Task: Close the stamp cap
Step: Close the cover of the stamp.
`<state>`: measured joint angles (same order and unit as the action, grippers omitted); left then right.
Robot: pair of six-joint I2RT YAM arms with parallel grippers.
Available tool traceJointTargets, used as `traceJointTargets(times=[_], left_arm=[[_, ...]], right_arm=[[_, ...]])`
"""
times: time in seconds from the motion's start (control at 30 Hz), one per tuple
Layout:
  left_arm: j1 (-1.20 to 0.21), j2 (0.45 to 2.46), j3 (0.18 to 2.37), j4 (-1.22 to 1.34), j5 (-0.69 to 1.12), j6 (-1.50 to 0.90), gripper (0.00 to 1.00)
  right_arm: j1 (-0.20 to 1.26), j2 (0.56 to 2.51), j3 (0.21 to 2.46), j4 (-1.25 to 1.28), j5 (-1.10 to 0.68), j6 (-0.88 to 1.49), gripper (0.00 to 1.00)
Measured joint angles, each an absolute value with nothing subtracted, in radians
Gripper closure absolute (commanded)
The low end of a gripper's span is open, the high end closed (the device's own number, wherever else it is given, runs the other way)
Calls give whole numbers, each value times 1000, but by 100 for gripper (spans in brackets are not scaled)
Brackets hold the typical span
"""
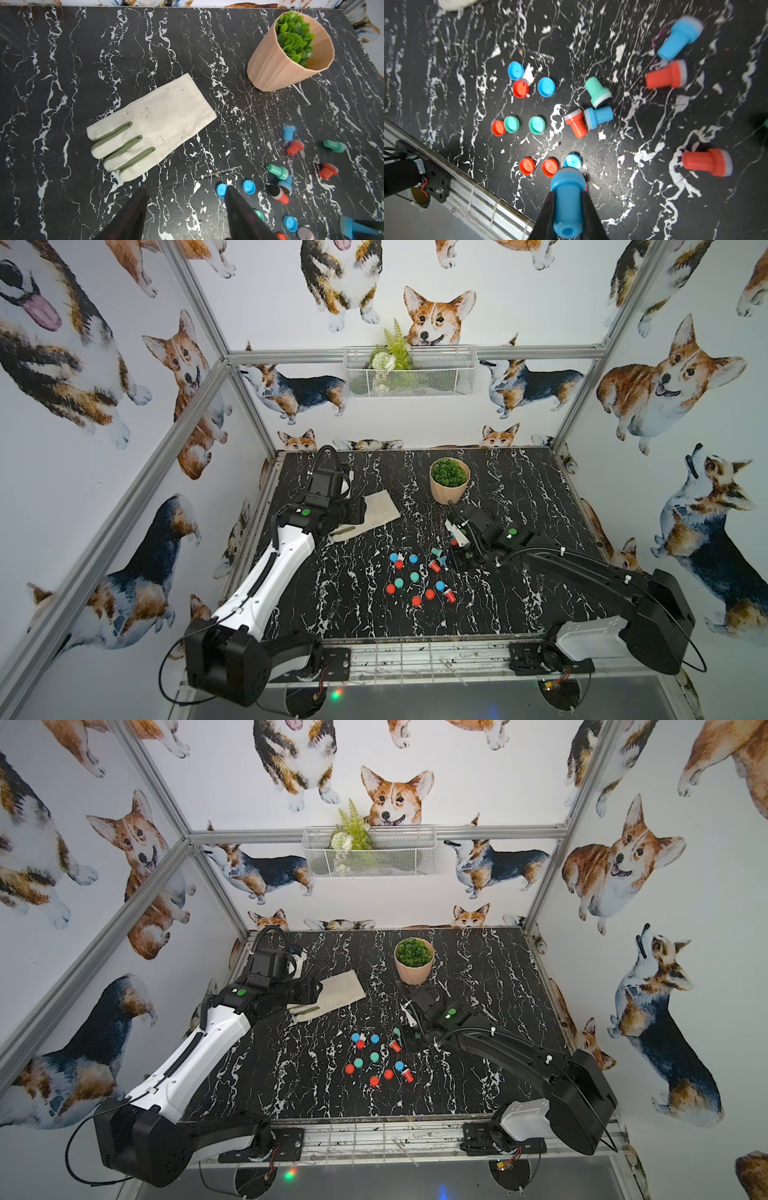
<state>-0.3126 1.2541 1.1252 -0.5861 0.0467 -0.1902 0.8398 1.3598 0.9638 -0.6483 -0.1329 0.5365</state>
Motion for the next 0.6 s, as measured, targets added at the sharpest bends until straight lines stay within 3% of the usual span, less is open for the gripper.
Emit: traceJointTargets(times=[0.6], left_arm=[[-313, 1239, 1116, -582, -50, -186, 37]], right_arm=[[915, 1589, 1005, -638, -153, 611, 100]])
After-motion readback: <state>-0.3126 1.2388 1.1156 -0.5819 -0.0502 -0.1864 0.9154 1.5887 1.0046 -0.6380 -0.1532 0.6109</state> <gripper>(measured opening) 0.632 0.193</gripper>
